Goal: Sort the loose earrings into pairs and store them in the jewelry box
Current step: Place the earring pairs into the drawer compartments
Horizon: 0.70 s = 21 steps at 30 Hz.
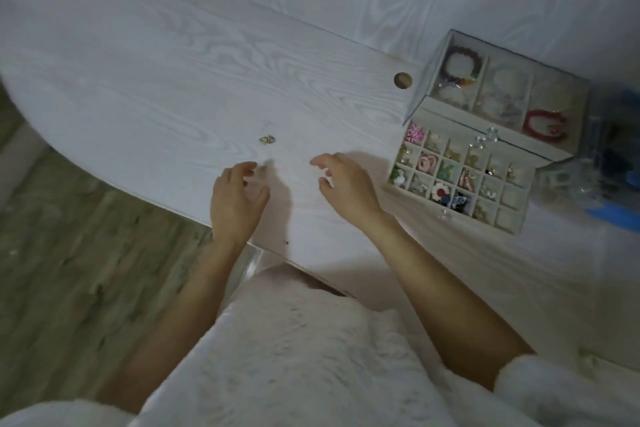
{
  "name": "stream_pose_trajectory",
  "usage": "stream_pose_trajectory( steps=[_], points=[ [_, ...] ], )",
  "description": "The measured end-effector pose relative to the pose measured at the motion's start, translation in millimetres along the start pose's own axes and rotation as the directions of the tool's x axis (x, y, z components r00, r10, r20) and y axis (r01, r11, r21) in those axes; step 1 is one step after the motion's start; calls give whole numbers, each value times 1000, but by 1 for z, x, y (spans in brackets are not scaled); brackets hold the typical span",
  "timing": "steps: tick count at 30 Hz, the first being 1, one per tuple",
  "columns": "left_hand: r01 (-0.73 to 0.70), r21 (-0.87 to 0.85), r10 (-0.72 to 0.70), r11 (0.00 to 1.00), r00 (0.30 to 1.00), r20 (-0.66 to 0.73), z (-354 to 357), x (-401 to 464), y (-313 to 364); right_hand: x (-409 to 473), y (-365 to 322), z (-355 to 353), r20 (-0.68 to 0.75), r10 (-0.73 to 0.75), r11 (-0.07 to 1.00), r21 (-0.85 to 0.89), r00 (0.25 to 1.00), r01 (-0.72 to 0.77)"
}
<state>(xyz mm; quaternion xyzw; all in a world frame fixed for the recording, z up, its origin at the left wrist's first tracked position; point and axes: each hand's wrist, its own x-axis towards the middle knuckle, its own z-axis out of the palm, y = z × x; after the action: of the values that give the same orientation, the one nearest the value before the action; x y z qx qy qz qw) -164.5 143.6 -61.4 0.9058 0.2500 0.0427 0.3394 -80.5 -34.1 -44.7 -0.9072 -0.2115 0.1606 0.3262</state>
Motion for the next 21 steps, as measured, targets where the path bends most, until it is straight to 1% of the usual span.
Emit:
stream_pose_trajectory(
  steps=[2,4,5,6,9,12,13,16,21],
  points=[
    [45,22,-47,999,997,59,3,8,-5,23,-11,8,-3,-64,998,-25,998,64],
    [69,30,-71,997,994,88,0,15,-11,49,-27,22,6,-127,991,-38,992,127],
    [68,23,-70,997,992,102,1,18,-11,59,-32,29,18,-131,990,-54,991,132],
    [64,13,-65,998,991,115,3,20,-10,68,-35,34,35,-118,990,-72,992,121],
    [38,-17,-36,999,991,127,5,26,-7,90,-39,50,122,-2,997,-77,993,12],
    [23,-35,-19,999,994,109,8,30,-4,96,-36,53,93,2,998,-57,996,4],
    [13,-31,-10,999,995,100,9,30,-5,96,-35,52,80,-24,998,-60,996,29],
    [-59,-19,60,998,995,84,8,34,-8,93,-35,48,59,-102,983,-147,993,110],
    [-182,41,177,983,980,92,10,39,-11,90,-39,49,39,-109,972,-206,993,115]
  ],
)
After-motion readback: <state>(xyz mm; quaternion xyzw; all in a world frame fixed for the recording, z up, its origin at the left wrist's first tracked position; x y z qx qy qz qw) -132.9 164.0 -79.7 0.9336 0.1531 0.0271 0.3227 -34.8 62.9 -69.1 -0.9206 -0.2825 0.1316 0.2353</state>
